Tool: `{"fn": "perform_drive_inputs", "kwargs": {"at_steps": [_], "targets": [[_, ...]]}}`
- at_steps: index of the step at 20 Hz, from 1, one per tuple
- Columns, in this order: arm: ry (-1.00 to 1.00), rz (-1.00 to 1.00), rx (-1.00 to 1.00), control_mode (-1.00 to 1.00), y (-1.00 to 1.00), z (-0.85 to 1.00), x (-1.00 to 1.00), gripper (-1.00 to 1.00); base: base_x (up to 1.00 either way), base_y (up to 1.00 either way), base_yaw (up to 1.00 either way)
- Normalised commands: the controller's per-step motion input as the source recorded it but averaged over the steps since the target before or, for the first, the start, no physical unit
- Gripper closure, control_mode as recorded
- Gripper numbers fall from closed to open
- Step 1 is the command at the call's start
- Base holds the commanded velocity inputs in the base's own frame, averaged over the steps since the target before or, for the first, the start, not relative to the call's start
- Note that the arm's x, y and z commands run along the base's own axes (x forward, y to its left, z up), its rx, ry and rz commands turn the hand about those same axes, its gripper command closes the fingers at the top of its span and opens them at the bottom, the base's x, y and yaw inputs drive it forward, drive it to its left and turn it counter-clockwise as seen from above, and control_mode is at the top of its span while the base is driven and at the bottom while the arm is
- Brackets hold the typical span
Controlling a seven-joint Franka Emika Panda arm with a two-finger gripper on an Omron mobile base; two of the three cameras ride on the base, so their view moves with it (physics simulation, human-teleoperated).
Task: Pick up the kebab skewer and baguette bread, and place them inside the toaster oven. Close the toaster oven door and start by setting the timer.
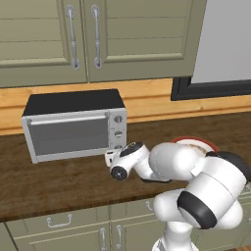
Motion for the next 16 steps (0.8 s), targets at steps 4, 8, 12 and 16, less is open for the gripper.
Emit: {"fn": "perform_drive_inputs", "kwargs": {"at_steps": [4,8,12,16], "targets": [[0.00,0.00,0.00,-1.00,0.00,-0.18,0.06,-1.00,0.00,0.00,0.00],[0.00,0.00,0.00,-1.00,0.01,-0.13,0.06,-1.00,0.00,0.00,0.00],[-0.01,0.00,0.00,-1.00,0.00,0.00,0.22,-1.00,0.00,0.00,0.00],[-0.01,0.00,0.00,-1.00,0.01,0.00,0.21,-1.00,0.00,0.00,0.00]]}}
